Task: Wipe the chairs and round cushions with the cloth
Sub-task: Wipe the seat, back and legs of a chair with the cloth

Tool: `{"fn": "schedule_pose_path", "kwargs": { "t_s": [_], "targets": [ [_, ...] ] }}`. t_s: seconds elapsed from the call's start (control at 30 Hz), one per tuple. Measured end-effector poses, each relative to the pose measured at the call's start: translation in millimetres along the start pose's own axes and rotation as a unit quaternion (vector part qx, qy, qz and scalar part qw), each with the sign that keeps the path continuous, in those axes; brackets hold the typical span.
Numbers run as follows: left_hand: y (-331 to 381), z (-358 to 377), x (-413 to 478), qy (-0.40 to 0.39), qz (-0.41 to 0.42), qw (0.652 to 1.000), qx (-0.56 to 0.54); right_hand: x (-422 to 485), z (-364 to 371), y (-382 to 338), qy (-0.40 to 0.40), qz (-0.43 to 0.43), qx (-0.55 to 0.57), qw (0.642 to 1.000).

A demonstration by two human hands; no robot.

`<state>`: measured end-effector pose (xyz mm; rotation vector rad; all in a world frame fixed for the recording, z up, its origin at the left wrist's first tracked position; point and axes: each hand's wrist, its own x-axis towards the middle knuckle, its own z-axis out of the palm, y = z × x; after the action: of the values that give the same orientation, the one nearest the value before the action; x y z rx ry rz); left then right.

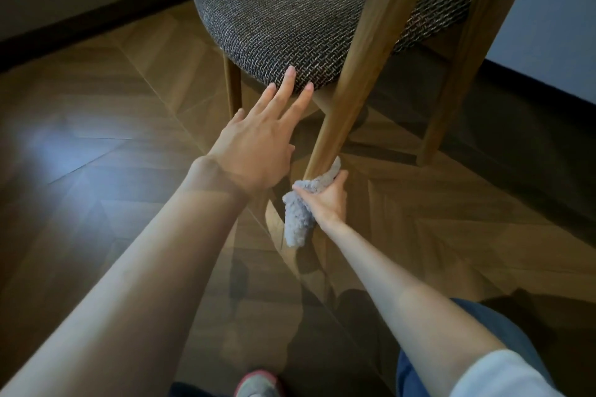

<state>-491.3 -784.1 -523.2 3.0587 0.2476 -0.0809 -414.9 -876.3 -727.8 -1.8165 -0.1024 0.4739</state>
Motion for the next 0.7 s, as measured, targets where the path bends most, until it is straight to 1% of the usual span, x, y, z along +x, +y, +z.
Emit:
{"fn": "schedule_pose_path", "kwargs": {
  "t_s": [0.07, 0.13, 0.17, 0.23, 0.3, 0.4, 0.47, 0.57, 0.63, 0.7],
  "targets": [
    [-2, -1, 0, -0.001, 0.004, 1.000, -0.006, -5, -5, -21, 0.088, -0.096, 0.012, 0.991],
    [-5, 0, 0, 0.002, 0.008, 1.000, -0.014, -5, -13, -43, 0.176, -0.199, 0.020, 0.964],
    [-6, 1, 0, 0.004, 0.009, 1.000, -0.016, -3, -17, -53, 0.204, -0.238, 0.023, 0.949],
    [-6, 2, 1, 0.009, 0.011, 1.000, -0.016, -1, -19, -64, 0.236, -0.276, 0.035, 0.931],
    [-4, 2, 0, 0.012, 0.010, 1.000, -0.017, 1, -14, -64, 0.248, -0.277, 0.053, 0.927],
    [-1, 3, 0, 0.015, 0.006, 1.000, -0.017, 2, -1, -45, 0.236, -0.253, 0.061, 0.936],
    [0, 5, 0, 0.015, 0.005, 1.000, -0.016, 4, 10, -25, 0.213, -0.211, 0.063, 0.952],
    [-2, 8, 2, 0.013, 0.005, 1.000, -0.018, 5, 24, 3, 0.154, -0.099, 0.057, 0.981],
    [-3, 8, 3, 0.009, 0.006, 1.000, -0.019, 6, 30, 22, 0.087, -0.008, 0.049, 0.995],
    [-4, 9, 3, 0.005, 0.007, 1.000, -0.028, 8, 31, 38, 0.001, 0.075, 0.049, 0.996]
  ]
}}
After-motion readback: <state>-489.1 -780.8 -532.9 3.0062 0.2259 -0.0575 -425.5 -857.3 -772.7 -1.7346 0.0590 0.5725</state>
